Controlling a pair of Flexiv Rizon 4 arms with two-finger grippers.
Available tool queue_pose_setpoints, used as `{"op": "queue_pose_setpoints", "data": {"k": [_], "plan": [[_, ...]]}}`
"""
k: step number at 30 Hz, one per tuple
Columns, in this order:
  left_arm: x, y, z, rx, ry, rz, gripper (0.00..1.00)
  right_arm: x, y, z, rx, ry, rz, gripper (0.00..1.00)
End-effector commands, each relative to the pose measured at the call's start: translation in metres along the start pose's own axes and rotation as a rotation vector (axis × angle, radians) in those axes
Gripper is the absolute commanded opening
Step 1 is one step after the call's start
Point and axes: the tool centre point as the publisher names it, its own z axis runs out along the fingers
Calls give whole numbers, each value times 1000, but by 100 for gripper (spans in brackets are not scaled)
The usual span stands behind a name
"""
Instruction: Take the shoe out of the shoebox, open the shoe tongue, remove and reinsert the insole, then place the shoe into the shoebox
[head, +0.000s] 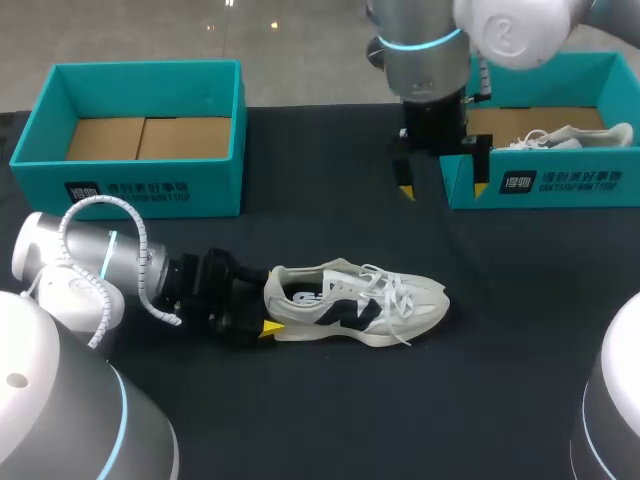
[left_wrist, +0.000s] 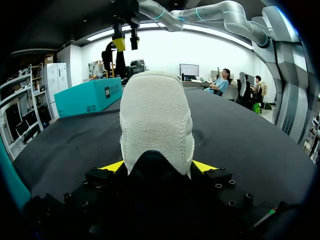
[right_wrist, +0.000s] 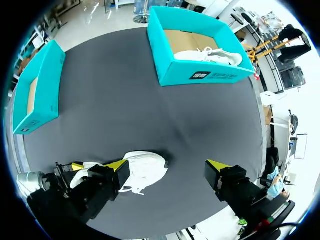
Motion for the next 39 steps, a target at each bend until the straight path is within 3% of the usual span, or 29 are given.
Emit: {"op": "queue_pose_setpoints", "data": {"k": [1,16,36,39], "plan": [[-4,6,3,-4,1,0,0,34,-24,-4,-19,-55,0,100],[-4,6,3,-4,1,0,0,132,-70,12,18,-65,-11,100],[-4,6,3,-4,1,0,0,134,-72,13,19,-64,0,100],[-4,6,3,-4,1,0,0,136,-81,9,-2,-71,-15,100]]}}
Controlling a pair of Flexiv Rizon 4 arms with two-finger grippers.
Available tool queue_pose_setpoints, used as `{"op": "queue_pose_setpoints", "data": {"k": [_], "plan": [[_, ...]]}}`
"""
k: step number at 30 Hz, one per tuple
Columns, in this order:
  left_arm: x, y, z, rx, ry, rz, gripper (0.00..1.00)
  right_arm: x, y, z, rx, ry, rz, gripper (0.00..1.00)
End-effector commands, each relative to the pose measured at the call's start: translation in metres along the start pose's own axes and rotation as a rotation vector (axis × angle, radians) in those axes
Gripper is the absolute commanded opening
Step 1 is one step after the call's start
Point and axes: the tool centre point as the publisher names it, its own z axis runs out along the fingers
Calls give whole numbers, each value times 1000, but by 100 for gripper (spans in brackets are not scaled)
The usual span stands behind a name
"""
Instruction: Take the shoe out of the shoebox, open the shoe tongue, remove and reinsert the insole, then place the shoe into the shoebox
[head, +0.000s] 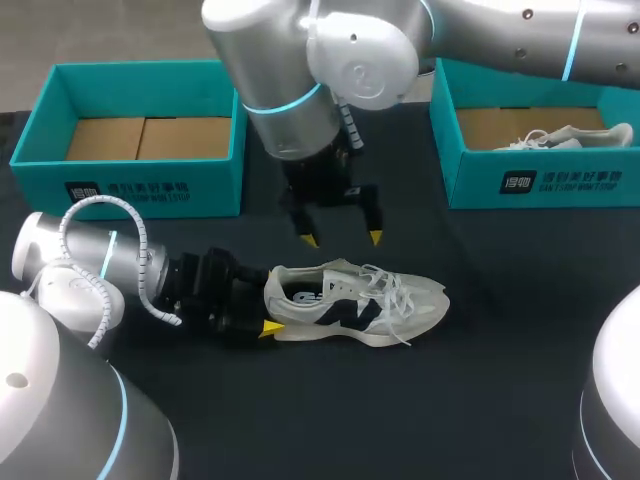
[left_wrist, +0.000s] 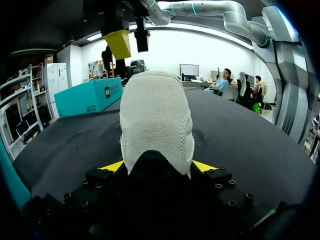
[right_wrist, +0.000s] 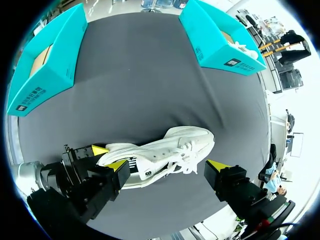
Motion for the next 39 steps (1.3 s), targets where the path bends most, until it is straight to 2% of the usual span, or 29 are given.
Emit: {"op": "queue_pose_setpoints", "data": {"k": [1,15,25,39], "plan": [[-4,6,3,-4,1,0,0,7,-17,-5,-34,-12,16,100],[-4,6,3,-4,1,0,0,35,-50,12,-93,-86,-102,100],[-4,6,3,-4,1,0,0,35,-49,46,-141,-128,-144,100],[-4,6,3,-4,1,0,0,23,-38,76,-177,-166,-114,100]]}}
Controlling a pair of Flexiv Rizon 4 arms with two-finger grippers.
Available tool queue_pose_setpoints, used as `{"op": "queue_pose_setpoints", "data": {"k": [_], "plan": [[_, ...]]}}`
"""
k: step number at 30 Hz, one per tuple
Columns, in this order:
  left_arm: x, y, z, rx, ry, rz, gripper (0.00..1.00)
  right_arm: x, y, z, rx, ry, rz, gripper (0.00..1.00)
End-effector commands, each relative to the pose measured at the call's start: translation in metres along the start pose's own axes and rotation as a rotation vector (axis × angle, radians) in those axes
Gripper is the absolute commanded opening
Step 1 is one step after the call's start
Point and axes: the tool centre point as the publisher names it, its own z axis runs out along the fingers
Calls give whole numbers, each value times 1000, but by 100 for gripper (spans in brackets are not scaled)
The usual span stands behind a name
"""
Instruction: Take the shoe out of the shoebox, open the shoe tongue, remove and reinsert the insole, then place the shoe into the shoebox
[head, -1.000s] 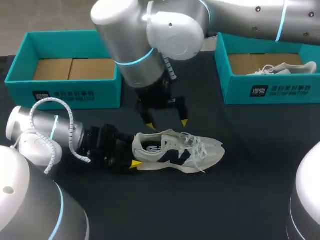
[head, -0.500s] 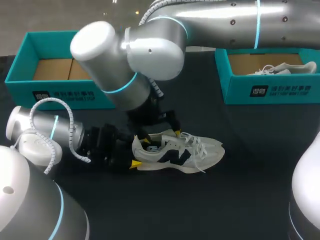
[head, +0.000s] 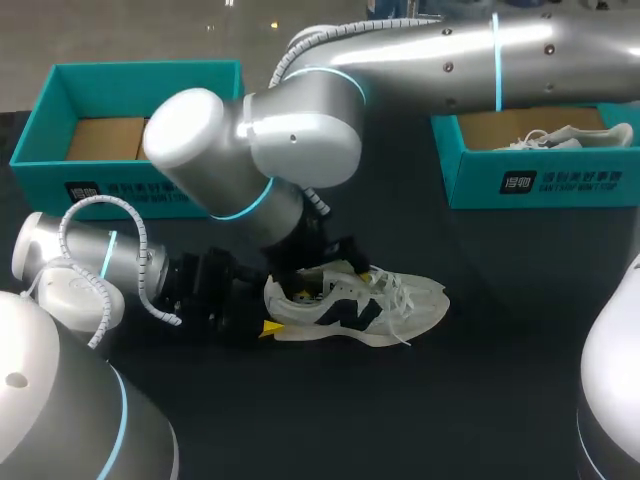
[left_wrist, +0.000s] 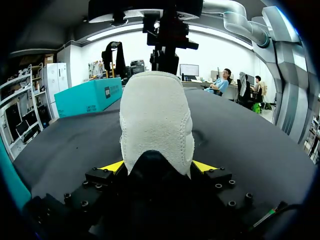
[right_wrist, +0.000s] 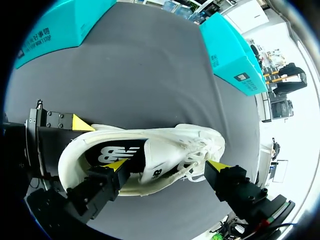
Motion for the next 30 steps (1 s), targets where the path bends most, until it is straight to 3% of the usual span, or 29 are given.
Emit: {"op": "queue_pose_setpoints", "data": {"k": [1,4,5,8,9,15,30], "plan": [[-4,6,3,-4,1,0,0,4,-6,9,-15,-11,79,100],[-4,6,3,-4,1,0,0,2,-4,16,-16,-11,92,100],[-4,6,3,-4,1,0,0,1,-3,18,-14,-10,100,49],[-4,6,3,-4,1,0,0,-1,-2,21,-16,-2,119,9],[-4,6,3,-4,1,0,0,-1,-2,21,-17,2,122,0],[-4,6,3,-4,1,0,0,-15,-1,17,-25,1,148,0],[-4,6,3,-4,1,0,0,-82,-9,4,-23,-6,324,0]]}}
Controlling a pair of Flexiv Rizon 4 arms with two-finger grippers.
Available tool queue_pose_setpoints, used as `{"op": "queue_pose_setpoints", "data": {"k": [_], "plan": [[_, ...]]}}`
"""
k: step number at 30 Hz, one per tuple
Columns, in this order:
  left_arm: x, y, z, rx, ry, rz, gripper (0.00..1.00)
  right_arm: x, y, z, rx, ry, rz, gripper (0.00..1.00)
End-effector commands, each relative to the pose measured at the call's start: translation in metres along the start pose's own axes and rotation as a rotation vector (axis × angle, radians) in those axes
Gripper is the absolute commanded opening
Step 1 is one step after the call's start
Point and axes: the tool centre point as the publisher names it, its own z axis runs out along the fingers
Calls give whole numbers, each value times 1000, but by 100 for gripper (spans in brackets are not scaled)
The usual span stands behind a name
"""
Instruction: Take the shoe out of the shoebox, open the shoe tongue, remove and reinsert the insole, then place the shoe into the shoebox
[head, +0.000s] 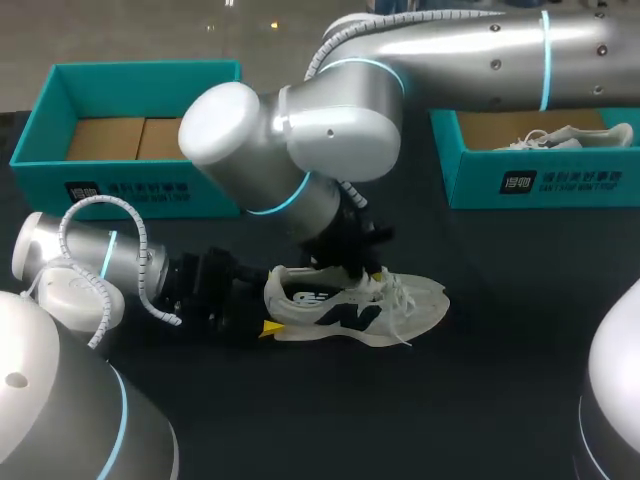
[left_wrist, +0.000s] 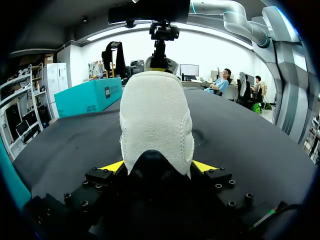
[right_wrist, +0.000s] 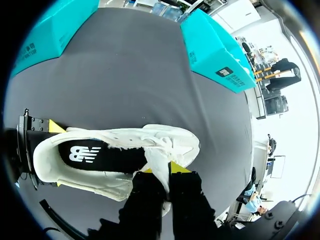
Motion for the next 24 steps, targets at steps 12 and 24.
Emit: {"op": "queue_pose_setpoints", "data": {"k": [12,24], "plan": [[-4,6,3,-4,1,0,0,-3,-1,-9,-22,58,248,100],[-4,6,3,-4,1,0,0,-29,-12,-9,-9,83,304,0]]}}
